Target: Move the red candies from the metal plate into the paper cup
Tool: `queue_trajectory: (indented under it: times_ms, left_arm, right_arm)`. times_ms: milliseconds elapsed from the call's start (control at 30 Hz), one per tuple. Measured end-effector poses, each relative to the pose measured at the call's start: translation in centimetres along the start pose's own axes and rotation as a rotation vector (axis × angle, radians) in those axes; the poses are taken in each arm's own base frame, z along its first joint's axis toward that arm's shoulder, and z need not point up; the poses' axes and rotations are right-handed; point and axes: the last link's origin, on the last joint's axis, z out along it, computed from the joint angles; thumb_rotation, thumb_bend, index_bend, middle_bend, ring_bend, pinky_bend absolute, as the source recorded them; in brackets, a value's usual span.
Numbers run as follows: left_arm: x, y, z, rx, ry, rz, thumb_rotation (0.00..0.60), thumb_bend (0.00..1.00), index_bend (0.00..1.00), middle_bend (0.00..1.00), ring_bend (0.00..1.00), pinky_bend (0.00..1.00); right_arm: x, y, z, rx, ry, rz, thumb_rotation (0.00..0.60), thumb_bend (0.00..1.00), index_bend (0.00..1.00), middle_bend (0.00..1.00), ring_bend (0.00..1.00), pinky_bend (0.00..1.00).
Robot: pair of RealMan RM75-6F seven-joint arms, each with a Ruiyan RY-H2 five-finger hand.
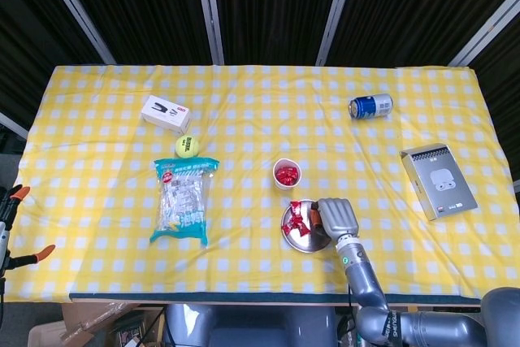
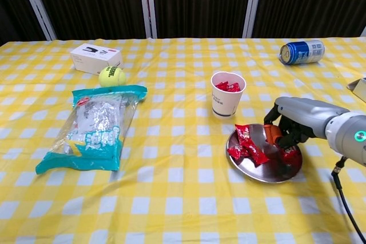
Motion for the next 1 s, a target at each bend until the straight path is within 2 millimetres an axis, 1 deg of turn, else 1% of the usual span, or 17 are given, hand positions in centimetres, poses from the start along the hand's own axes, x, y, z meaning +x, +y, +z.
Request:
queue_trajectory:
  times_ms: [300,500,600,767,833,1000]
  left_arm:
    - [0.0,0.0,0.0,0.000,0.000,-0.002,0.600,0.01,0.00,0.00,0.00,0.00]
    - [0.0,-0.1,-0.1,-0.001,-0.002,-0.004,0.600,0.01,0.00,0.00,0.00,0.00]
    - [0.0,0.0,0.0,0.000,-0.004,-0.005,0.600,0.01,0.00,0.00,0.00,0.00]
    - [0.0,0.0,0.1,0.003,-0.009,-0.007,0.600,0.01,0.00,0.00,0.00,0.00]
    - [-0.1,-0.1,0.1,0.006,-0.011,-0.010,0.600,0.01,0.00,0.00,0.00,0.00]
    - [0.0,-0.1,0.2,0.012,-0.016,-0.017,0.600,0.01,0.00,0.00,0.00,0.00]
  right_arm:
    - [2.2,-0.5,-0.4,0.021,0.057,0.015,0.600,0.82,0.66,0.73,0.82,1.00]
    - [4.6,-1.2,-0.6,0.044,0.112,0.026,0.600,0.82,0.66,0.73,0.82,1.00]
    - [6.1,-2.1,-0.5,0.065,0.144,0.041,0.600,0.82,0.66,0.73,0.82,1.00]
    - [8.7,-4.1,0.2,0.107,0.187,0.044,0.600,0.82,0.66,0.73,0.82,1.00]
    - [9.2,-4.8,0.7,0.117,0.190,0.050,0.600,0.82,0.66,0.73,0.82,1.00]
    - [9.4,-5.9,2.0,0.117,0.168,0.058,0.600,0.82,0.66,0.73,0.82,1.00]
